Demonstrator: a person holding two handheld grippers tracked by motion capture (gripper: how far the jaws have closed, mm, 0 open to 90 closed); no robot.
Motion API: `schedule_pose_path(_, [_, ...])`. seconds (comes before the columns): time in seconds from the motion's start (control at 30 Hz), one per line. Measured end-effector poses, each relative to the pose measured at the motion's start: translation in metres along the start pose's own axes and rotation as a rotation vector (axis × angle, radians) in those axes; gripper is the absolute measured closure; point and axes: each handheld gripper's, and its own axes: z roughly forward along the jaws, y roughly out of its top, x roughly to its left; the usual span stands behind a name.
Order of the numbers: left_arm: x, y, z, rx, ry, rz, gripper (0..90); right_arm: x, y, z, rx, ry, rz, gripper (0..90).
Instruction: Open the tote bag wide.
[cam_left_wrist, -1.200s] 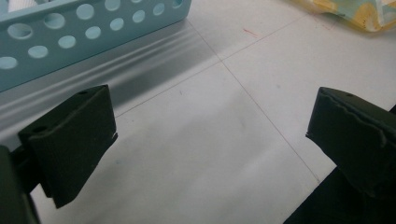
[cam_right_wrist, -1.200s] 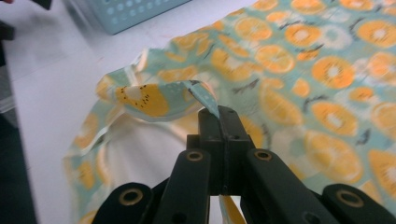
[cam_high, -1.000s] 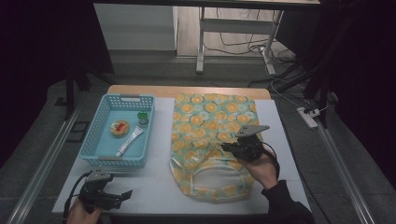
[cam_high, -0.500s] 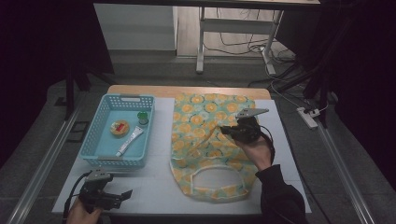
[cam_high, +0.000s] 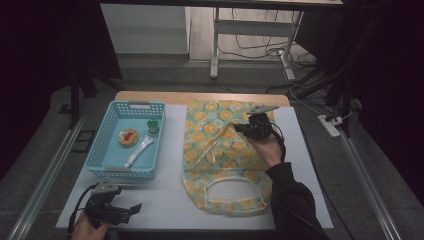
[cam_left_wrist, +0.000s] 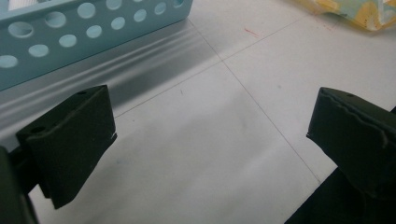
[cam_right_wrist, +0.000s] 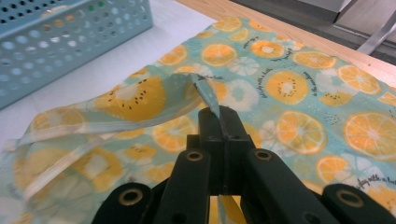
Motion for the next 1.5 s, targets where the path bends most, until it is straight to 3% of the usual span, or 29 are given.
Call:
schedule_pose_path(0.3, [0.0,0.0,0.0,0.002,0.0,0.002,1.1,-0.02,-0.002,0.023,0.03,-0.042,0.014,90.0])
schedule_pose_path(0.63, [0.0,0.0,0.0,0.006,0.0,0.005,1.1,-0.035,-0.021,0.054,0.124,-0.065,0.027,89.8])
schedule_pose_path(0.93, [-0.001,0.0,0.001,0.005,0.0,0.007,1.3,-0.041,-0.039,0.069,0.18,-0.067,0.033,89.2])
schedule_pose_path(1.1, [-0.001,0.0,0.0,0.004,0.0,0.006,1.3,-0.042,-0.038,0.066,0.174,-0.062,0.049,85.0])
schedule_pose_path(1.5, [0.0,0.0,0.0,0.001,-0.002,0.004,1.2,-0.035,-0.022,0.038,0.081,-0.061,0.041,59.9])
